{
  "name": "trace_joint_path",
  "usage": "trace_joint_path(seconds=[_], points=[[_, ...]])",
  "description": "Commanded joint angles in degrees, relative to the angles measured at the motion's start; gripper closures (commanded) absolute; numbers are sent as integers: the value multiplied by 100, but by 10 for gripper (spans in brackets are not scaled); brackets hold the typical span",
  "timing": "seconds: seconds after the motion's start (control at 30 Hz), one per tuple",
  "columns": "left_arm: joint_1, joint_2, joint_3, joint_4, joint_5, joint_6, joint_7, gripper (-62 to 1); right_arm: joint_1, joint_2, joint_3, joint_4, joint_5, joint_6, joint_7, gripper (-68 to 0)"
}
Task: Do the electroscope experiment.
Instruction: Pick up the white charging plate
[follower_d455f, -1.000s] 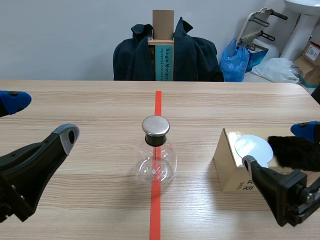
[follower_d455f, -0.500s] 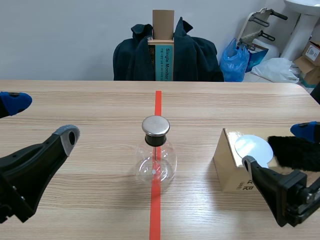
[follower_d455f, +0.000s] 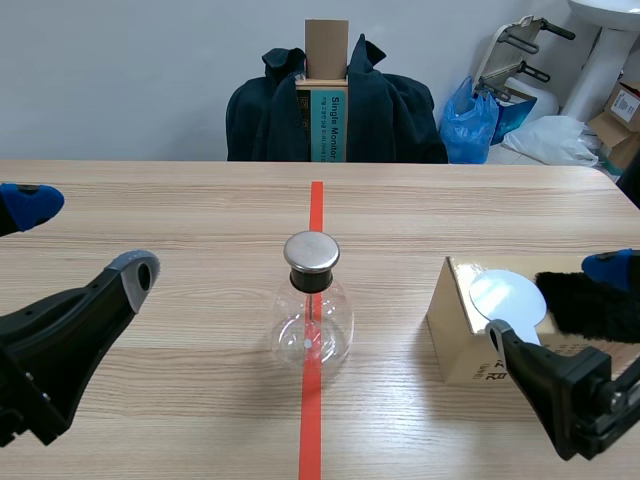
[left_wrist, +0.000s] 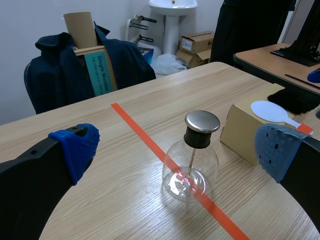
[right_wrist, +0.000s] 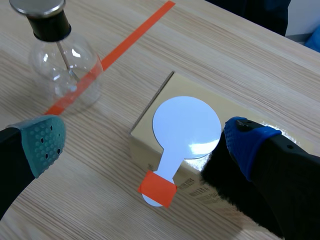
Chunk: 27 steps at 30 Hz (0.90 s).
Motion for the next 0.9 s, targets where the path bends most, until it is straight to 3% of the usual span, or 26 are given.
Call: trace_joint_path(seconds=[0.0, 0.2, 0.4, 0.47, 0.57, 0.7, 0.8, 0.87], points=[[-4, -15, 4, 111, -35, -11, -74, -623, 68, 2, 59, 90, -142, -20, 42, -679], [-7, -15, 4, 111, -35, -11, -76, -623, 66, 48, 212, 256, -1403, -11, 153, -679], [-33, -15, 4, 111, -35, -13, -39, -623, -39, 48, 243, 658, -3521, -96, 946, -679], [-33, -15, 4, 111, -33, -13, -28, -623, -173, 48, 254, 704, -4330, -468, 1298, -679], [-33, -15, 4, 111, -33, -13, -28, -623, -437, 33, 254, 675, -5447, -1392, 1707, -679], [-33, -13, 4, 111, -33, -13, -33, -623, -662, -72, 251, 542, -6465, -2662, 1998, -679], [-33, -13, 4, 111, 20, -13, -31, -623, -868, -144, 243, 328, -7285, -3303, 1976, -679], [-33, -13, 4, 111, 155, -13, -33, -623, -960, -160, 240, 101, -7528, -3692, 1976, -679]])
